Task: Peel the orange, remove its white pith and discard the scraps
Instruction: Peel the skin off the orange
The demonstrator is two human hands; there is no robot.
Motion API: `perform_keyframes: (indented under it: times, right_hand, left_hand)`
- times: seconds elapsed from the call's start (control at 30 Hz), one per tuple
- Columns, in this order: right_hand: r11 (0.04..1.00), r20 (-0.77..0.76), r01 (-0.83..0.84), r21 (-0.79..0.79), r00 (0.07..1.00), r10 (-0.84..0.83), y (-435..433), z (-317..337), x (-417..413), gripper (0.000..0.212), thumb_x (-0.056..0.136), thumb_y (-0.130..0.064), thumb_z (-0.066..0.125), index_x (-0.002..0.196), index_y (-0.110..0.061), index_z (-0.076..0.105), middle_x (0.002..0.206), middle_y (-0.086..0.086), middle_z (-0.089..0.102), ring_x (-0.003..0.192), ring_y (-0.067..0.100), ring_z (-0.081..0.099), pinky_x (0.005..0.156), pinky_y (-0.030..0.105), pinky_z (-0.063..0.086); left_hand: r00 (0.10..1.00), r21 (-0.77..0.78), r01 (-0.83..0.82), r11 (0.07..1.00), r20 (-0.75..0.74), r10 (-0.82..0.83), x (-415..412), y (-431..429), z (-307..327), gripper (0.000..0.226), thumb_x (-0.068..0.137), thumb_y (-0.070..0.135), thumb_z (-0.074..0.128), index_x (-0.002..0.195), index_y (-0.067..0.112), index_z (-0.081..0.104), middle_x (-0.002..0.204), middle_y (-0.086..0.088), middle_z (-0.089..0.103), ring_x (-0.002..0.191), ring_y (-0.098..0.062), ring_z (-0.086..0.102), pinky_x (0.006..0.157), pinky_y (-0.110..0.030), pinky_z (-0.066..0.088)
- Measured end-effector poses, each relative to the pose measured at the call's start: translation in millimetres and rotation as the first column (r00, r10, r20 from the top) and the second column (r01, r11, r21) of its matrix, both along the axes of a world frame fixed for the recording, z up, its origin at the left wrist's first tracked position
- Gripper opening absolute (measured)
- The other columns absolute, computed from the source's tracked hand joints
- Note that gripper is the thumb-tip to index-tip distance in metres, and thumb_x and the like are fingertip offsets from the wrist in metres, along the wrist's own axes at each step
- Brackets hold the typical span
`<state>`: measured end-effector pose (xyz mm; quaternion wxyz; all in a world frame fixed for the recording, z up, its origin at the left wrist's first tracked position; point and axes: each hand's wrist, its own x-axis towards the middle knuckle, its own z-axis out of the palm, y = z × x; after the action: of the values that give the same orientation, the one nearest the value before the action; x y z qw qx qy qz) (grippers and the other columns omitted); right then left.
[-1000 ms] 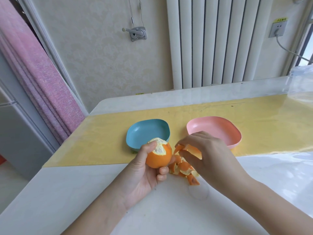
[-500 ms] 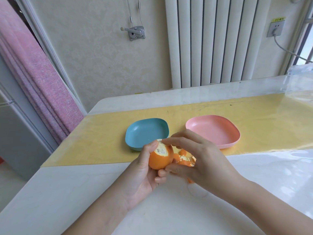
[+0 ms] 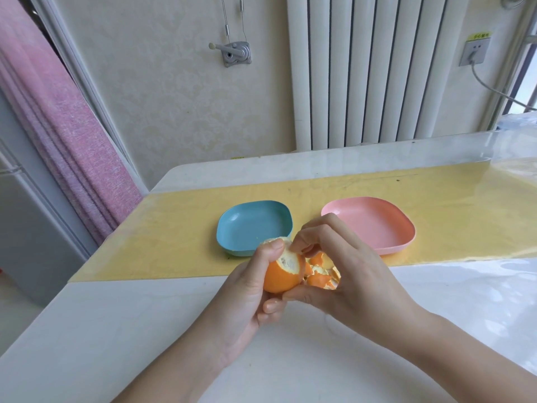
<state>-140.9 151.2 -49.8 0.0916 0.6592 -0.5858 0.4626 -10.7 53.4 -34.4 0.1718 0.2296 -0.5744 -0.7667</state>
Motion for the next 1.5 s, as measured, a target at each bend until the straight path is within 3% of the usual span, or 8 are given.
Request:
perform_keyframes:
  times: [0.2, 0.33, 0.47, 0.6, 0.7, 1.03, 1.3, 1.5]
  right_hand:
    - [1.000, -0.050, -0.016, -0.008, 0.999, 0.016, 1.5, 1.1, -0.1, 0.042, 0.080, -0.042, 0.069, 0.103, -0.017, 0.046, 0.100, -0.008, 0.042, 0.085, 0.001, 0.043, 0.075, 0.008, 0.039]
    - [0.999, -0.060, -0.040, 0.015, 0.997, 0.041, 1.0, 0.2, -1.3, 0.039, 0.082, -0.043, 0.068, 0.100, -0.018, 0.044, 0.098, -0.009, 0.041, 0.082, 0.008, 0.045, 0.070, 0.020, 0.044]
    - [0.998, -0.044, -0.048, 0.036, 0.998, 0.050, 1.5, -1.3, 0.0, 0.028, 0.085, -0.039, 0.065, 0.089, -0.019, 0.046, 0.096, -0.007, 0.042, 0.082, 0.013, 0.047, 0.068, 0.023, 0.044]
    - [0.999, 0.044, -0.050, -0.005, 0.998, 0.050, 3.3, 2.0, 0.4, 0.035, 0.081, -0.040, 0.069, 0.102, -0.018, 0.050, 0.102, -0.007, 0.046, 0.088, 0.010, 0.052, 0.074, 0.019, 0.046]
    - [1.000, 0.034, -0.011, -0.015, 0.999, 0.011, 4.6, 4.7, 0.8, 0.048, 0.079, -0.042, 0.070, 0.120, -0.020, 0.056, 0.107, -0.005, 0.051, 0.094, 0.004, 0.054, 0.078, 0.017, 0.047]
    - [0.993, 0.012, 0.020, -0.113, 1.000, -0.018, 3.8, 4.7, 4.5, 0.040, 0.074, -0.033, 0.078, 0.103, -0.018, 0.055, 0.101, -0.008, 0.050, 0.092, -0.005, 0.051, 0.078, 0.006, 0.040]
    - [0.995, 0.120, -0.023, -0.095, 0.992, 0.034, 4.3, 6.3, 5.4, 0.048, 0.067, -0.032, 0.084, 0.101, -0.012, 0.057, 0.099, -0.008, 0.053, 0.089, 0.007, 0.057, 0.075, 0.022, 0.052]
    - [0.995, 0.039, -0.013, -0.103, 0.999, 0.017, 4.6, 5.8, 6.1, 0.043, 0.071, -0.024, 0.083, 0.100, -0.011, 0.055, 0.100, -0.005, 0.051, 0.090, 0.006, 0.052, 0.077, 0.014, 0.044]
  left_hand:
    - [0.999, -0.089, 0.037, 0.995, 0.012, -0.036, 2.1, 0.3, 1.7, 0.039, 0.063, 0.058, 0.061, 0.082, 0.023, 0.063, 0.073, -0.008, 0.043, 0.044, -0.008, 0.029, 0.042, -0.019, 0.019]
    - [0.999, -0.131, 0.037, 0.991, 0.041, -0.032, 1.3, 1.2, 1.3, 0.046, 0.064, 0.059, 0.060, 0.088, 0.020, 0.059, 0.080, -0.010, 0.039, 0.046, -0.009, 0.028, 0.047, -0.024, 0.015]
    - [0.997, -0.060, 0.055, 0.997, 0.066, -0.051, 0.6, 1.7, 3.2, 0.033, 0.072, 0.054, 0.061, 0.074, 0.021, 0.062, 0.063, -0.002, 0.048, 0.043, -0.009, 0.026, 0.047, -0.025, 0.013]
    - [0.999, 0.054, 0.033, 0.998, 0.020, -0.034, -0.9, 0.1, 3.6, 0.039, 0.065, 0.055, 0.061, 0.079, 0.018, 0.064, 0.065, -0.004, 0.048, 0.041, -0.009, 0.027, 0.043, -0.022, 0.015]
    - [0.998, 0.054, 0.042, 0.998, -0.049, -0.040, 0.0, 1.1, 3.2, 0.027, 0.068, 0.051, 0.068, 0.074, 0.025, 0.070, 0.070, -0.004, 0.051, 0.043, -0.009, 0.030, 0.044, -0.022, 0.017]
    - [0.994, -0.014, 0.023, 1.000, -0.104, -0.024, 0.9, 0.9, 3.7, 0.030, 0.064, 0.055, 0.061, 0.072, 0.027, 0.069, 0.072, -0.008, 0.051, 0.047, -0.010, 0.033, 0.043, -0.022, 0.021]
    - [0.988, -0.036, 0.023, 0.999, -0.152, -0.028, 0.6, 3.0, 4.6, 0.030, 0.061, 0.055, 0.060, 0.071, 0.029, 0.071, 0.066, -0.002, 0.058, 0.056, -0.014, 0.037, 0.041, -0.020, 0.024]
    - [0.986, -0.115, 0.006, 0.993, -0.165, -0.025, 0.7, 4.1, 5.1, 0.030, 0.064, 0.056, 0.057, 0.073, 0.030, 0.071, 0.068, -0.002, 0.061, 0.059, -0.012, 0.038, 0.043, -0.020, 0.026]
